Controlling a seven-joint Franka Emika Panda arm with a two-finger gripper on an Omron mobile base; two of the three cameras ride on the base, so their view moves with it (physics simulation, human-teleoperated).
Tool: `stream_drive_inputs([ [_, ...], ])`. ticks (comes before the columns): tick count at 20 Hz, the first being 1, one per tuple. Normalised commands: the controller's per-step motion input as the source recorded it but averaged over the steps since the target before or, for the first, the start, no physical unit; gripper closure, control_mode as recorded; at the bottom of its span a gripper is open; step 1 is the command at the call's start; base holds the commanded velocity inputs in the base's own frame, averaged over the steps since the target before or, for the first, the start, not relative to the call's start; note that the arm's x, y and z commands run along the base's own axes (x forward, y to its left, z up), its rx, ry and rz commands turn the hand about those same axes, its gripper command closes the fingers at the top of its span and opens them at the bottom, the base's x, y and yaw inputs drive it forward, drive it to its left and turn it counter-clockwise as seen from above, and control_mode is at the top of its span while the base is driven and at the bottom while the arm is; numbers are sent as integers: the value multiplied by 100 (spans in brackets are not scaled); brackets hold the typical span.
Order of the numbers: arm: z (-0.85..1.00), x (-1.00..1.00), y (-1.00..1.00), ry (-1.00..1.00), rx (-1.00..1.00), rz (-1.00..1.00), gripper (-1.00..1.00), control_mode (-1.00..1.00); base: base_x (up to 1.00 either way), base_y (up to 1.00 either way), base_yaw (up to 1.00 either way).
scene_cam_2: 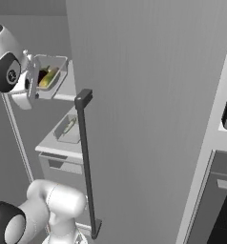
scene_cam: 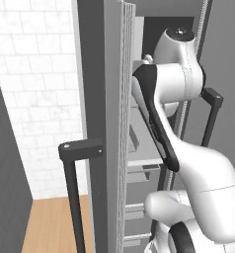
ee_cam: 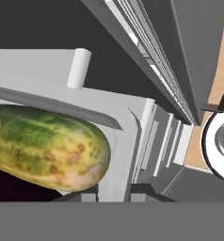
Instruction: Take the meat container that has the fish and place it on the second highest rack of the freezer. Then take the vegetable container that has the eggplant and cucumber and place it on the highest rack of the freezer.
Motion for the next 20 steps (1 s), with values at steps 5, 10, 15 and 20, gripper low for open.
stream_drive_inputs([
  [5,0,74,-4,0,0,-15,100,-100,0,0,0],
  [10,-12,68,-17,0,0,-8,100,-100,0,0,0],
  [15,-30,44,-21,0,0,0,100,-100,0,0,0],
  [20,-32,10,-1,-1,-1,0,100,-100,0,0,0],
])
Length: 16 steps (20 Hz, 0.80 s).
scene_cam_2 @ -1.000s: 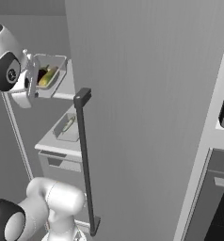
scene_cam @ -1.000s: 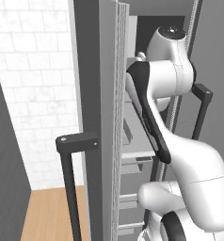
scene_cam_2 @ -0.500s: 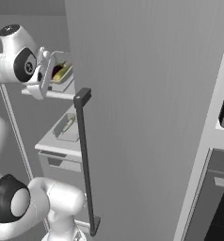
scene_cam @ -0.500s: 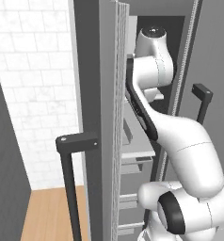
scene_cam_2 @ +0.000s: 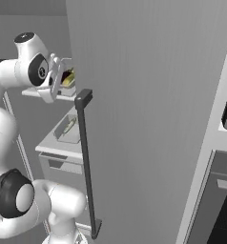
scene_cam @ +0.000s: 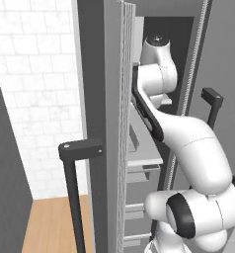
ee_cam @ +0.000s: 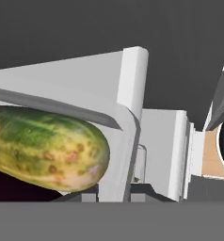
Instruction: Take the meat container that has the fish and place it on the second highest rack of the freezer. Then take the vegetable container that has the eggplant and cucumber and place it on the highest rack of the freezer.
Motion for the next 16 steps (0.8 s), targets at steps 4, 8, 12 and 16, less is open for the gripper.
stream_drive_inputs([
  [4,-17,9,0,-4,-1,0,-100,-100,0,0,0],
  [8,-6,46,-1,-3,0,0,-100,-100,0,0,0],
  [12,-1,74,-15,0,0,0,-100,-100,0,0,0],
  [16,0,41,-4,-4,0,0,-100,-100,0,0,0],
])
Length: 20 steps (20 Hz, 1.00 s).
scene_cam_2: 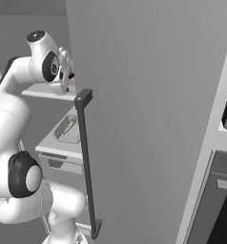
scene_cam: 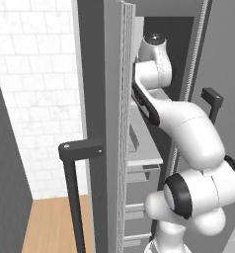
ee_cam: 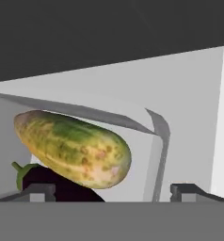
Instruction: Take the meat container that has the fish and place it on the second highest rack of the freezer. Then take the vegetable container that has the eggplant and cucumber and place it on the highest rack of the freezer.
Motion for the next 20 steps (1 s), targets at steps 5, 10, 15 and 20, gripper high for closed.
stream_drive_inputs([
  [5,8,-11,0,-19,0,0,-100,-100,0,0,0],
  [10,48,-86,0,-28,-1,0,-100,-100,0,0,0],
  [15,68,-100,0,-5,0,1,-100,-100,0,0,0],
  [20,94,-100,0,0,0,5,-100,-100,0,0,0],
])
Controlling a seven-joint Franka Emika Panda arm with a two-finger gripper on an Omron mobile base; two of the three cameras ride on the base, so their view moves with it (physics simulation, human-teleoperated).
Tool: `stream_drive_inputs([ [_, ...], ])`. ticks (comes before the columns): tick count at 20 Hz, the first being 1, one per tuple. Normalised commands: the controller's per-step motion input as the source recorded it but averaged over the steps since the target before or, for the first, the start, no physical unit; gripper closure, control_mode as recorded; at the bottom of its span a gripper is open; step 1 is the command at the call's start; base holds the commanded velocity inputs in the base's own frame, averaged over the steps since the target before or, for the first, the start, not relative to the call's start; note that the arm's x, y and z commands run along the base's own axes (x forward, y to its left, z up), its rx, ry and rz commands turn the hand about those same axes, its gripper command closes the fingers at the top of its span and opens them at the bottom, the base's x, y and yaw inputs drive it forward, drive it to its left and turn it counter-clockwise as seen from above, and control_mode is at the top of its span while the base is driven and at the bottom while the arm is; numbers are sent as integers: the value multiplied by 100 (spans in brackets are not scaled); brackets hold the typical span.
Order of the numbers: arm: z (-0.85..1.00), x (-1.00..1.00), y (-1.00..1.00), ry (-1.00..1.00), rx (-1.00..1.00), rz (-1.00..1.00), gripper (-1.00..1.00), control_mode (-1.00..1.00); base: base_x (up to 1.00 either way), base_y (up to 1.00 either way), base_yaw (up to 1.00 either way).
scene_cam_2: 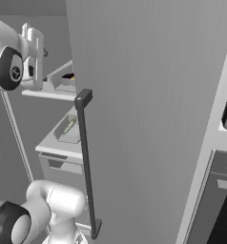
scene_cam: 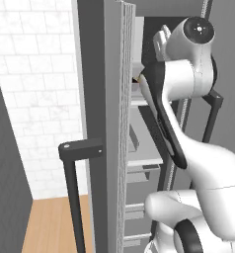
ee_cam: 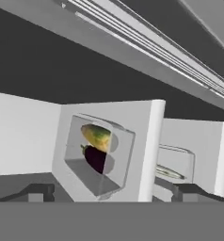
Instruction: Take the meat container that has the fish and place it on the second highest rack of the freezer. Then take the vegetable container that has the eggplant and cucumber and place it on the highest rack of the freezer.
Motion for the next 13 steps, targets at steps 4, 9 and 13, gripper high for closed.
stream_drive_inputs([
  [4,62,-100,0,5,0,6,-100,-100,0,0,0],
  [9,-4,-100,0,15,0,2,-100,-100,0,0,0],
  [13,-67,-79,0,27,-1,0,-100,-100,0,0,0],
])
